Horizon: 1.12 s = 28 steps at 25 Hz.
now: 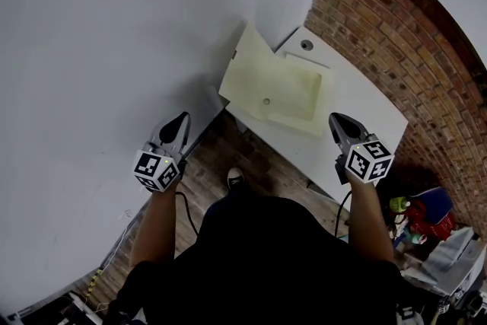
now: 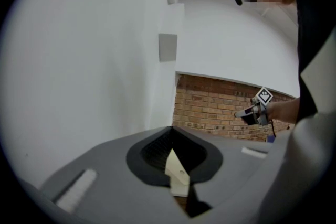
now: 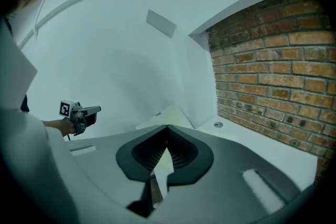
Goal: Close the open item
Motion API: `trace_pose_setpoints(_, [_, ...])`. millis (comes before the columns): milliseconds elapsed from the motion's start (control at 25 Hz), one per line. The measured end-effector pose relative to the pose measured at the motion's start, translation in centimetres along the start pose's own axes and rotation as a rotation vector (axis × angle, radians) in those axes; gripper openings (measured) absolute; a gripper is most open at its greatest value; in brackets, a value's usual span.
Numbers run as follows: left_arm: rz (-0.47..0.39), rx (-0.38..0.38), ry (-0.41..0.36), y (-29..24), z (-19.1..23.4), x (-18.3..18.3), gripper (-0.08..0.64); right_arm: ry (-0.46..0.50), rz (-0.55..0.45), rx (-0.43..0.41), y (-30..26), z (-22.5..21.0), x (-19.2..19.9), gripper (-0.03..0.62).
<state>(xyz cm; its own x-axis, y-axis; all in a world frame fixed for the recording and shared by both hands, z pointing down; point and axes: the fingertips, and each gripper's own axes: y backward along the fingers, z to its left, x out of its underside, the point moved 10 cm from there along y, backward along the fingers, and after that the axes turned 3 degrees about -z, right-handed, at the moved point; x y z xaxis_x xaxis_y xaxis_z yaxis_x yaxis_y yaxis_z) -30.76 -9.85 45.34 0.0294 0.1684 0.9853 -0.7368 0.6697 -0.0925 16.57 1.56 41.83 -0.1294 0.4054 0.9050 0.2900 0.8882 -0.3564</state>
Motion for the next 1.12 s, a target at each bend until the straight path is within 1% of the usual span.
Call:
trace_pose_setpoints(160, [0.002, 0.046, -0.008, -1.4, 1.0, -0.8, 0.003, -0.009, 0.018, 0.035, -1.4, 0.0, -0.3, 0.000])
trace_pose_setpoints(320, [0.002, 0.110, -0.046, -3.0, 1.7, -1.9, 0.003, -0.018, 0.026, 0.066, -2.7, 0.1, -0.6, 0.000])
trace_pose_setpoints(440, [0.001, 0.152, -0.024, -3.7, 2.5, -2.7, 0.003, -0.022, 0.028, 0.078, -3.7, 0.6, -0.9, 0.000])
trace_pose_setpoints(600, [0.003, 0.180, -0.016, -4.4, 3.5, -3.2, 0.003, -0.029, 0.025, 0.097, -4.7, 1.3, -1.3, 0.000])
trace_pose_setpoints(720, [0.013, 0.201, -0.013, -4.8, 4.0, -3.0, 0.003, -0.033, 0.024, 0.109, -5.2, 1.6, -1.4, 0.000])
trace_pose_setpoints(880, [0.011, 0.240, 0.031, -5.3, 4.7, -2.4, 0.003, -0.044, 0.023, 0.124, -5.7, 1.9, -1.1, 0.000])
trace_pose_setpoints(1120, [0.028, 0.274, 0.027, -6.1, 5.7, -2.2, 0.003, -0.052, 0.015, 0.135, -7.0, 2.8, -1.1, 0.000])
